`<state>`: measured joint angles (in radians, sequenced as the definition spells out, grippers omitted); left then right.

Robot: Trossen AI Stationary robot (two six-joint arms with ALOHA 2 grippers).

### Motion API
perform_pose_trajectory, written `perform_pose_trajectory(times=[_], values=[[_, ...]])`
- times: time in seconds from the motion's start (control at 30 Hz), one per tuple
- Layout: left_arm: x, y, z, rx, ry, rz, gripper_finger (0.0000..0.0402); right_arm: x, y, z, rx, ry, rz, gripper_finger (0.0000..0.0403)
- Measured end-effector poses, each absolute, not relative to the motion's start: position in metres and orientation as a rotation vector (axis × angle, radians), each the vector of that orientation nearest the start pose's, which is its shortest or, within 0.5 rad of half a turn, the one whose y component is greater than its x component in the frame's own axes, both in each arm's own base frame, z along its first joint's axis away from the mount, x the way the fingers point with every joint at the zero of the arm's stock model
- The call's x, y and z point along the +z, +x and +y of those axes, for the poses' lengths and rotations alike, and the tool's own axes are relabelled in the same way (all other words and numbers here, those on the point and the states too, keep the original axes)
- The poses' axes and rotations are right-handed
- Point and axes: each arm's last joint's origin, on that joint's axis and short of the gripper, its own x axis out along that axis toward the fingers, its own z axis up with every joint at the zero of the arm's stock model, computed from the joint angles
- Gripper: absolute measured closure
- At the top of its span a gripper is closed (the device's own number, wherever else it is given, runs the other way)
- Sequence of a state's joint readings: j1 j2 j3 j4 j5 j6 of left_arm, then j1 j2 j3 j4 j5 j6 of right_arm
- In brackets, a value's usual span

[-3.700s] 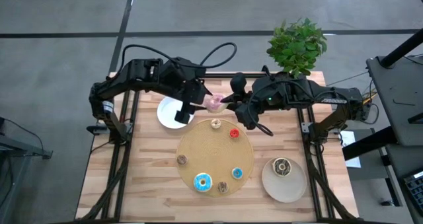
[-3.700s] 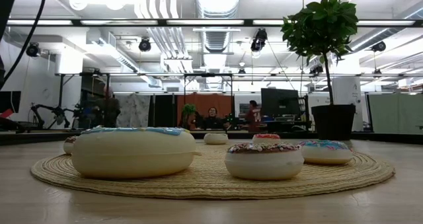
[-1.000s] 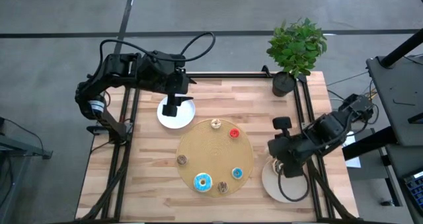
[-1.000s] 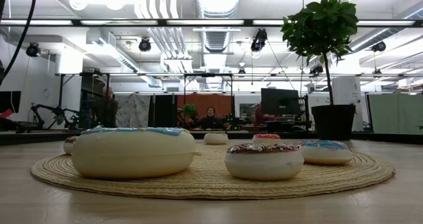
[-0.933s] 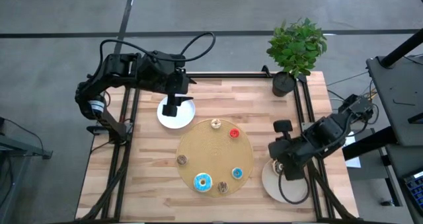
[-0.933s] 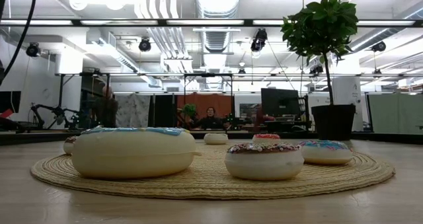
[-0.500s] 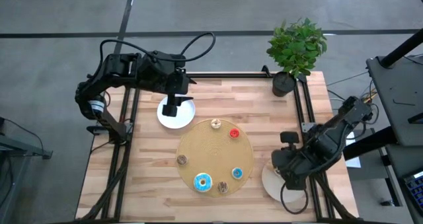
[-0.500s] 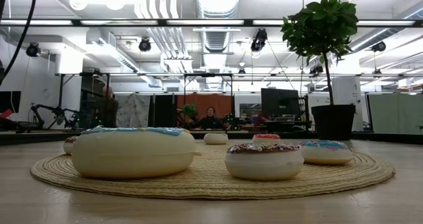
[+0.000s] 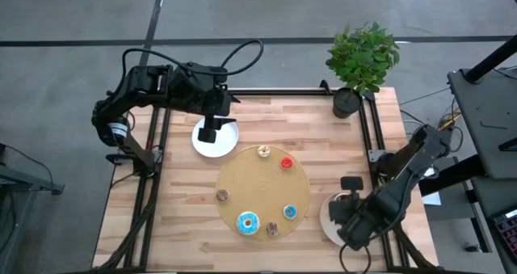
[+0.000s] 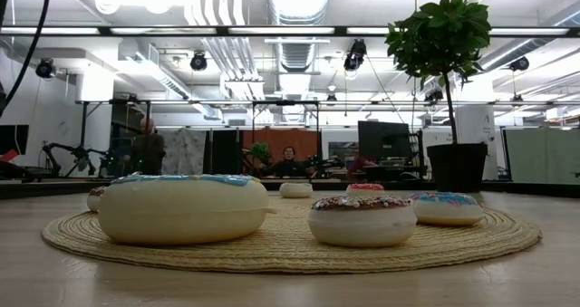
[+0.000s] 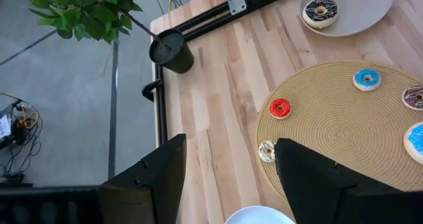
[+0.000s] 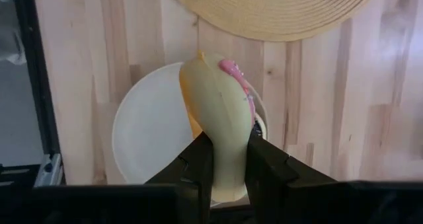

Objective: Pick & Place donuts
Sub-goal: Put the large pink donut into the gray plate

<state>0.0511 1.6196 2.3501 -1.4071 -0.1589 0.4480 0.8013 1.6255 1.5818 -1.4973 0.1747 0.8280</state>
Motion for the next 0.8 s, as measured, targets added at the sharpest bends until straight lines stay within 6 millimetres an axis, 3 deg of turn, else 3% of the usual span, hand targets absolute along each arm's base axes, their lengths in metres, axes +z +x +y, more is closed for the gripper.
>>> perform_pose_trajectory(times=[0.37,0.8], values=[[0.515,0.250,0.017,0.047,0.467,0.712,0.0200,0.281,0.208,0.234,-0.203,-0.085,1.493,0.0339],[0.515,0.250,0.017,0.046,0.467,0.712,0.0200,0.261,0.208,0.249,-0.509,0.173,1.478,0.0340]])
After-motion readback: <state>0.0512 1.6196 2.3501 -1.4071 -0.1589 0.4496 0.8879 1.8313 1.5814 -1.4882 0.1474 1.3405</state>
